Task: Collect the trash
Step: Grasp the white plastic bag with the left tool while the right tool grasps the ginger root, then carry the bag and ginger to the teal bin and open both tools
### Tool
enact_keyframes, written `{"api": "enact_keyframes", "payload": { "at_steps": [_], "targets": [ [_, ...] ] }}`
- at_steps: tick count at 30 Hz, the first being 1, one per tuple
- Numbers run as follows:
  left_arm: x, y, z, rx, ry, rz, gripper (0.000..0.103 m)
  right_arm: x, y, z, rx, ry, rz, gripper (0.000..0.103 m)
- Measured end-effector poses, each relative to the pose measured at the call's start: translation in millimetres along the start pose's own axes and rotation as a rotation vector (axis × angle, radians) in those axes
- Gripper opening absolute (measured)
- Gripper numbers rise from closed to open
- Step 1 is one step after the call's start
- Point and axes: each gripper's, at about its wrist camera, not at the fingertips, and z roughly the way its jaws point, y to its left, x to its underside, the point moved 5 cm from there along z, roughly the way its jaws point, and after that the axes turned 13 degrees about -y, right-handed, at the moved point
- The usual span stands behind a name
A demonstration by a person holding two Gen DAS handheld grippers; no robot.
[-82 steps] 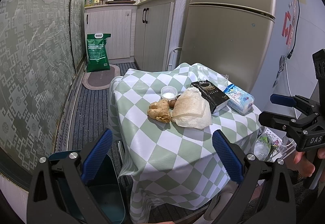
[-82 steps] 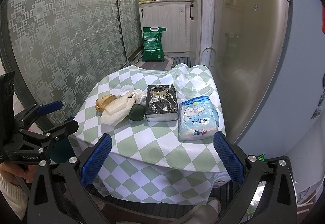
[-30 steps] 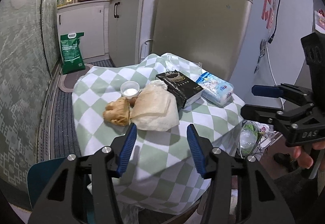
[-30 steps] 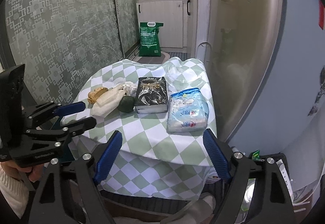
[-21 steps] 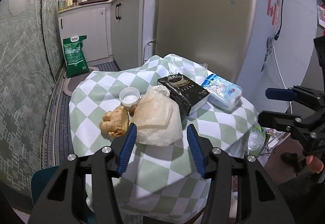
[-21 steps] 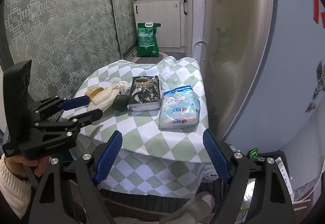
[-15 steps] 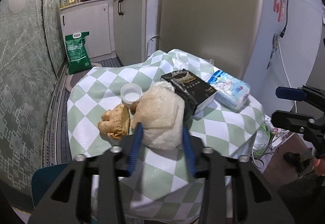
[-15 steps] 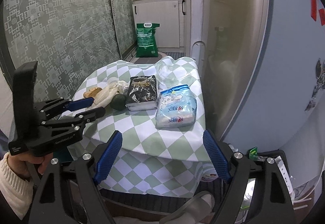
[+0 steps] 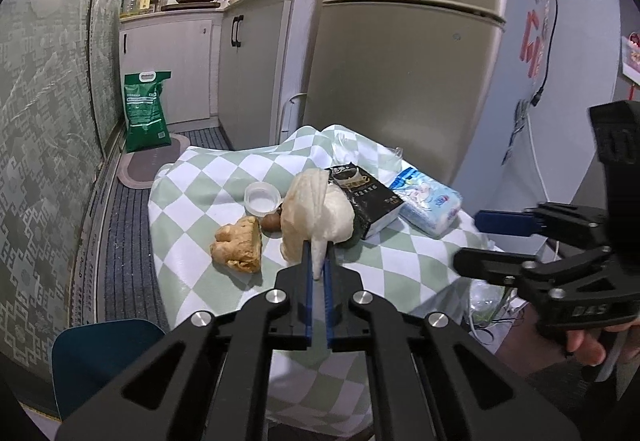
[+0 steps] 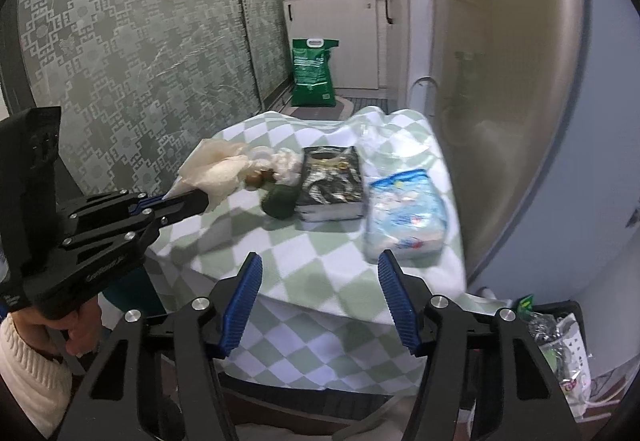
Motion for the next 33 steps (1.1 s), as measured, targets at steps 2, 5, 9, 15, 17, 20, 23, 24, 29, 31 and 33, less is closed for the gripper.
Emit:
{"api": "enact_keyframes", "payload": {
  "at_steps": [2,5,9,15,17,20,23,24,29,31,33],
  "targets": [
    [-1.0,3.1,-6.8,0.013,-0.007,-0.012,0.005,-0.7,6.4,5.4,-0.017,0.005,0.004,0.061],
    [-3.8,10.5,-18.2,0.012,-0.026,-0.022,0.005,-3.5,19.8,13.0,-0.040,0.006,0.003,0.061],
    [-8.8,28.7,-34.4,-0.017,-0.056,-0.042,0.005,-7.2,43.2,24.7,-0.070,0.011,-0.016,0.061],
    [-8.6,61.4,-55.9,-0.063,-0.068,-0.073,0.005,-8.9,72.2,51.8,-0.099,0.032,-0.031,0.061],
    [-7.1,70.3,-62.2,-0.079,-0.066,-0.076,0.005,-8.5,80.4,61.7,-0.106,0.043,-0.028,0.061],
    [-3.5,83.2,-70.1,-0.101,-0.060,-0.084,0.005,-9.1,91.0,73.0,-0.109,0.052,-0.034,0.061],
    [0.3,94.3,-78.1,-0.116,-0.057,-0.092,0.005,-9.5,95.7,81.4,-0.104,0.059,-0.030,0.061],
    [1.4,98.0,-80.5,-0.120,-0.056,-0.095,0.005,-9.5,95.8,83.4,-0.101,0.061,-0.029,0.061],
    [6.7,113.1,-91.6,-0.139,-0.053,-0.111,0.005,-10.0,96.4,99.6,-0.068,0.072,-0.008,0.061],
    [9.2,117.1,-93.8,-0.147,-0.048,-0.113,0.005,-11.1,96.3,105.8,-0.068,0.073,0.014,0.061],
    [12.8,120.9,-95.0,-0.153,-0.038,-0.115,0.005,-12.5,97.3,112.8,-0.064,0.072,0.030,0.061]
  ]
}}
